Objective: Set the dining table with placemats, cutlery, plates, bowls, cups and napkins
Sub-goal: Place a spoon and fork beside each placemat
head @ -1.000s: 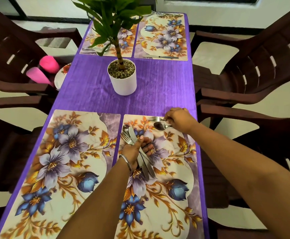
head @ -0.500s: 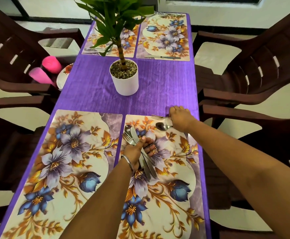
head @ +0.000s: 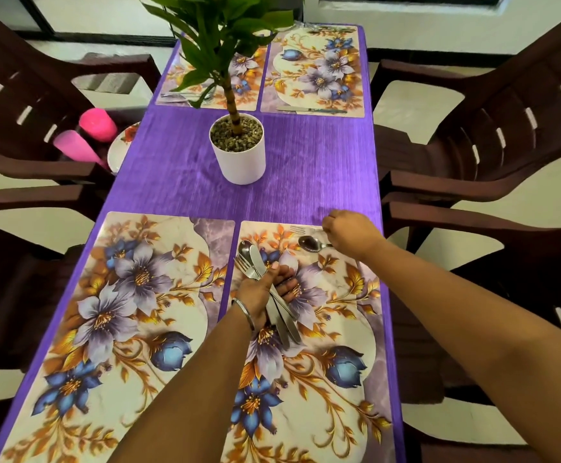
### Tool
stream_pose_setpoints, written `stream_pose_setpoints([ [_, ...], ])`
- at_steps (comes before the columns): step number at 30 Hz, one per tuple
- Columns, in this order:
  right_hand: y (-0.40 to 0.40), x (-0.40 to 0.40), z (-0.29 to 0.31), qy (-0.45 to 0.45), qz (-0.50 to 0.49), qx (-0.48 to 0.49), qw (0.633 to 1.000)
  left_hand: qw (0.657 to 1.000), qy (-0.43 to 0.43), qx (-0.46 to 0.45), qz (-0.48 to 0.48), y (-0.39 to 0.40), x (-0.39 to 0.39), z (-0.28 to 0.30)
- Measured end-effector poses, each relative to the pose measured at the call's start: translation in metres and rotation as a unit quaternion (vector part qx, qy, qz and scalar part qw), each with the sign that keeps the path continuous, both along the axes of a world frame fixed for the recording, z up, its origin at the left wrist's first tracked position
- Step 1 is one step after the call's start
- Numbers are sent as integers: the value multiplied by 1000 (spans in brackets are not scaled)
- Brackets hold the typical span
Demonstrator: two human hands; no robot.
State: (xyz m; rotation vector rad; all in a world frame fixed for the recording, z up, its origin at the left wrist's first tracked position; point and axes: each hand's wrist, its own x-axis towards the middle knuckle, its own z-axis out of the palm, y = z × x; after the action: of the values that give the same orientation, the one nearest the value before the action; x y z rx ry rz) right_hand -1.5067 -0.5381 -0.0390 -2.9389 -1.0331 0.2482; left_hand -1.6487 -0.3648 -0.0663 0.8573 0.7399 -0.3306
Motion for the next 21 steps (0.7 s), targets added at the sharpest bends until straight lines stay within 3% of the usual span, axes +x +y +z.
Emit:
stream_pose_setpoints([
  [15,-3,2,8,79,-54,17,995,1000,3,-8,-12,2,-1,-5],
  [21,-9,-38,0,30,-152,170,973,1000,-1,-2,-16,1,1,-2],
])
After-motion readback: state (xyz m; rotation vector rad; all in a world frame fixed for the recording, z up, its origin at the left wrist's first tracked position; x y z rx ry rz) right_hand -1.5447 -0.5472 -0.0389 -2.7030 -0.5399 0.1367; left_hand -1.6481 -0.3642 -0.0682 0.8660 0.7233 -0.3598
